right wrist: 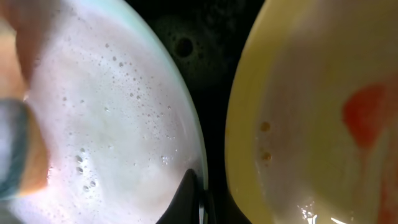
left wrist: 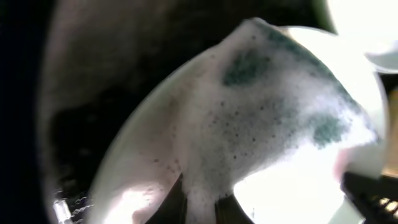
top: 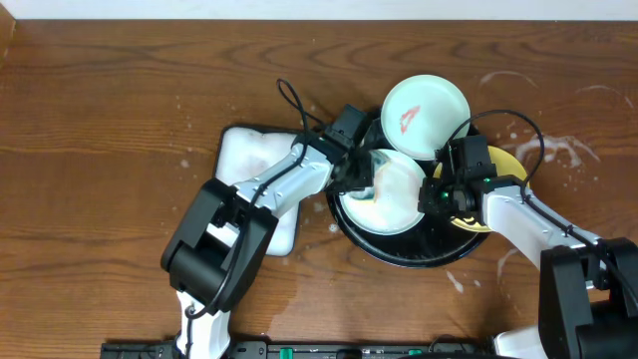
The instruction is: Clean dirty plates on tray and stack at the side
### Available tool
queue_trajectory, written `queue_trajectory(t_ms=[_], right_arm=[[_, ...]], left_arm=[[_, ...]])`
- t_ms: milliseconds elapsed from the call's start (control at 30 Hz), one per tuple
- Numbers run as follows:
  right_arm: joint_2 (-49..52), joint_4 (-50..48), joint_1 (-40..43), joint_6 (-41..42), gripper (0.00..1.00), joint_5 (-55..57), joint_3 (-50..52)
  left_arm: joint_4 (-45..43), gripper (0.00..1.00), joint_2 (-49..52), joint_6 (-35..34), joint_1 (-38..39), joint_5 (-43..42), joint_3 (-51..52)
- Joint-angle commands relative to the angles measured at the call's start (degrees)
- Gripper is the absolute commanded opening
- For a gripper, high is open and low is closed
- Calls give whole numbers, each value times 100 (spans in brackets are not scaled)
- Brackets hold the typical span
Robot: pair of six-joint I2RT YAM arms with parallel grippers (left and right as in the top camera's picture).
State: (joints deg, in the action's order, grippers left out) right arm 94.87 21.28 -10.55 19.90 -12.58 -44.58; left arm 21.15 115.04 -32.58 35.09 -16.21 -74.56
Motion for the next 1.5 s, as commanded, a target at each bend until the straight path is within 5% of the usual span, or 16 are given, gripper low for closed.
queue_trajectory(t_ms=[0, 433, 600, 833, 1467], right_arm=[[466, 179, -81, -243, 1, 411, 365], [466, 175, -81, -284, 1, 411, 365], [466, 175, -81, -284, 1, 411, 365], [466, 177, -81, -284, 1, 409, 365], [466, 118, -81, -282, 1, 409, 365]], left_arm=[[-549, 8, 232, -48, 168, 354, 55], [-1493, 8, 295, -20, 566, -179, 55], [-1412, 8, 295, 638, 481, 83, 55], [-710, 7, 291, 1187, 52, 1416, 35], [1379, 7, -1169, 874, -160, 868, -326]])
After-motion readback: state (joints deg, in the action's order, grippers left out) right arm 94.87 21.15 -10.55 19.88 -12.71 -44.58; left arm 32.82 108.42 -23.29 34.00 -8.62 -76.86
